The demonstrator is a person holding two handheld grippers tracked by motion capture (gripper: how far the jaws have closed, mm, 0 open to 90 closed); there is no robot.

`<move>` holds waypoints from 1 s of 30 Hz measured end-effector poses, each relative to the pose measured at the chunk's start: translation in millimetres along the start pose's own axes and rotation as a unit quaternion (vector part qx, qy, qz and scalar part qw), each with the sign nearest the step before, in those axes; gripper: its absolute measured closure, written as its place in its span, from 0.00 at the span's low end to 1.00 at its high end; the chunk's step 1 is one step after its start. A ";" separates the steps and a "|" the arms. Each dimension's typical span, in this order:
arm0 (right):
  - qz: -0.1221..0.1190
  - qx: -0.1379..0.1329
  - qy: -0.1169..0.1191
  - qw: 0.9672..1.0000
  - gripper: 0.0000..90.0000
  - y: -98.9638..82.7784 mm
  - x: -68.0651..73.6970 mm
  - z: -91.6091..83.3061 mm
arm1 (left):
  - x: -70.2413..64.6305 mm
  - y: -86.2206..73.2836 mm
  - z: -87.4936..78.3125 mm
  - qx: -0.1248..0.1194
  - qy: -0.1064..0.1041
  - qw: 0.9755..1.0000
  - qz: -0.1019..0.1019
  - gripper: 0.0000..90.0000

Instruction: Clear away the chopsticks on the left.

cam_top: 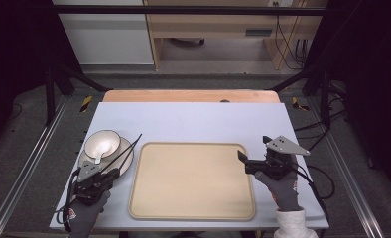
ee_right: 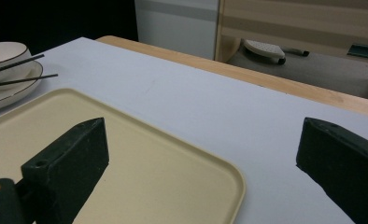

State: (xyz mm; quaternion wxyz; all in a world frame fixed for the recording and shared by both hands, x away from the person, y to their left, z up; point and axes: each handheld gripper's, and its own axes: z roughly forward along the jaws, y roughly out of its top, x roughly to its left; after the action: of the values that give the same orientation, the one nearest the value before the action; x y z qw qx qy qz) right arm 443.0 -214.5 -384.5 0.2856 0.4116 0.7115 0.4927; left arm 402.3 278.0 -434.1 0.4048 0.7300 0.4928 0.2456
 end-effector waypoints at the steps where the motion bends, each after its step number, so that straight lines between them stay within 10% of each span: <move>1: 0.000 0.000 0.000 1.000 0.03 0.0 0.1 0.0 | -3.0 0.2 -0.6 -0.003 0.003 1.000 0.000 0.95; 30: 0.000 -0.006 0.000 1.000 0.03 0.1 2.2 -2.7 | -60.6 9.7 4.3 -0.049 0.073 0.994 -0.062 0.95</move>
State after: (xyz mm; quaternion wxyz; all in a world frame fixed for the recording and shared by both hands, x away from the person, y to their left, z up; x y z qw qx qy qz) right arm 439.8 -213.8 -383.4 0.2879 0.4099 0.7087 0.4968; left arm 386.8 219.0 -426.0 0.4176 0.6573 0.5527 0.2967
